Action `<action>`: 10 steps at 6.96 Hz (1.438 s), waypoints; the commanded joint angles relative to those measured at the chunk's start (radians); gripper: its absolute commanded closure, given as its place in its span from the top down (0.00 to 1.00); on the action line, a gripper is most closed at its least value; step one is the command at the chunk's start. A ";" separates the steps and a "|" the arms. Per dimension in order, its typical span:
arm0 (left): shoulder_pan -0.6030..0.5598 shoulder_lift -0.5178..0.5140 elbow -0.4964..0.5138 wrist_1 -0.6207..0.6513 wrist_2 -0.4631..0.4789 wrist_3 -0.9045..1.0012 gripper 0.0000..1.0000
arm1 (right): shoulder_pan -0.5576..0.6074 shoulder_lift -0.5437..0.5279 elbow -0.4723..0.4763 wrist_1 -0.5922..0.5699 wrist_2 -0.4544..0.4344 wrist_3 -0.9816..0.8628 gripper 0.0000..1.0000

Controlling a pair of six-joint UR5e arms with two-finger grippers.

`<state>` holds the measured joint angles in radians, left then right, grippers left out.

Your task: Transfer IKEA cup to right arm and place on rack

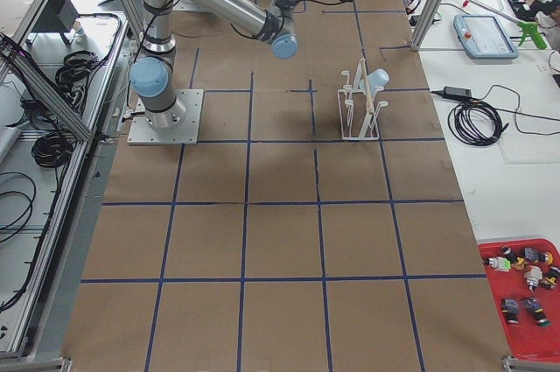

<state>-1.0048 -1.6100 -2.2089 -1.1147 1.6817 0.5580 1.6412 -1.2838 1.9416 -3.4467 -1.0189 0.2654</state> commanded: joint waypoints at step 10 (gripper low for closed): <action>-0.048 -0.094 0.641 -0.392 -0.396 0.055 0.00 | 0.003 0.004 0.028 -0.139 0.112 1.012 1.00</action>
<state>-1.0485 -1.6654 -1.6024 -1.5321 1.4403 0.5927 1.6435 -1.2880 1.9685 -3.5337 -0.9055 1.1252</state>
